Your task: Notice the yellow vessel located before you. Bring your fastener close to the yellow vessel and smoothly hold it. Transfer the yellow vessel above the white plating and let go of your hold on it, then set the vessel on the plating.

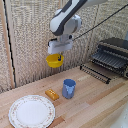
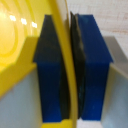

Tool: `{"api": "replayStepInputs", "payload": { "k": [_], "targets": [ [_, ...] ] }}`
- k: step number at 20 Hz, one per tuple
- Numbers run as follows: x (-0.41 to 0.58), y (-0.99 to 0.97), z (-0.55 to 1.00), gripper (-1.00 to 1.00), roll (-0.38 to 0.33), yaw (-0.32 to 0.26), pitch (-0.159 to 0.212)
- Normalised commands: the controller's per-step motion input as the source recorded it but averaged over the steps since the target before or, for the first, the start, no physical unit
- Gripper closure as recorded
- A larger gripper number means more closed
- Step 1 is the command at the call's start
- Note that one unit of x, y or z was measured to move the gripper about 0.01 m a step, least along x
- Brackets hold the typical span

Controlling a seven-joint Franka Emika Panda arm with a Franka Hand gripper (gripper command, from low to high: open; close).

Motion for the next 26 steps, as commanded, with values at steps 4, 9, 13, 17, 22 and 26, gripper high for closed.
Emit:
{"api": "replayStepInputs", "payload": {
  "k": [4,9,13,17,22,26],
  "targets": [
    [-0.314,0.79,0.43,1.00,-0.023,0.000,-0.033],
    [-0.425,0.81,0.42,1.00,-0.036,0.000,-0.033],
    [-0.520,0.79,0.37,1.00,-0.037,0.000,-0.014],
    [-0.591,0.78,0.12,1.00,-0.044,-0.001,-0.003],
    [-0.559,0.72,-0.13,1.00,-0.022,-0.009,-0.025],
    [-0.304,0.46,-0.40,1.00,0.000,-0.007,-0.013]
  ]
}}
